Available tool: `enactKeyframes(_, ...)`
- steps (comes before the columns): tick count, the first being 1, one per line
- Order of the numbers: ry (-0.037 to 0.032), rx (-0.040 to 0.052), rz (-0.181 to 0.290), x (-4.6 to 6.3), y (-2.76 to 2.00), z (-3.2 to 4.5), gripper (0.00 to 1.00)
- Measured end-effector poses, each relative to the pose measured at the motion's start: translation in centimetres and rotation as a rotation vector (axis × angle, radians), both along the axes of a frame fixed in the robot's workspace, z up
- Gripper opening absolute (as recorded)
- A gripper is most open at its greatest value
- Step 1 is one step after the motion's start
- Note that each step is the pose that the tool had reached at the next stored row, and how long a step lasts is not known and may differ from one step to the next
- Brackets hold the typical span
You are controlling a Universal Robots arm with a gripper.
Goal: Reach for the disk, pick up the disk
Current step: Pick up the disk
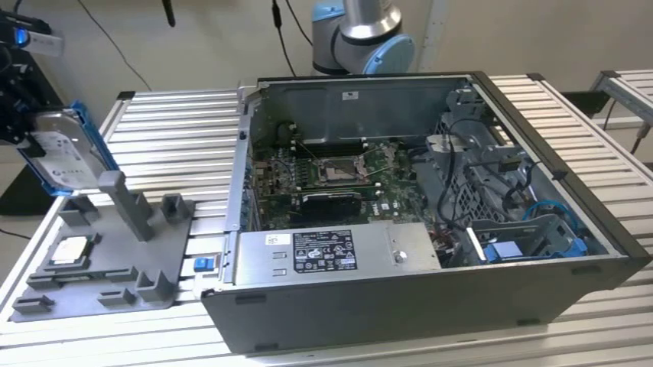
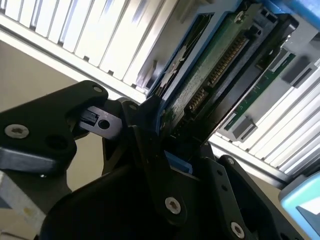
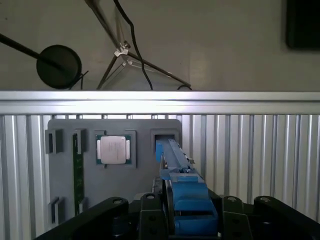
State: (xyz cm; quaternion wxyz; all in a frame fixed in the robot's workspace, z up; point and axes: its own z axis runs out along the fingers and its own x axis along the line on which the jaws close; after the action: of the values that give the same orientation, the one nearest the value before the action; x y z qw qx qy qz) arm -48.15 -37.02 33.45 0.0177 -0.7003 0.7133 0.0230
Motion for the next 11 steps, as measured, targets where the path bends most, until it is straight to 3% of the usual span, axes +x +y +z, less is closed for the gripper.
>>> enactKeyframes(11, -0.0001, 0.0001, 0.002, 0.0, 0.00, 1.66, 0.00)
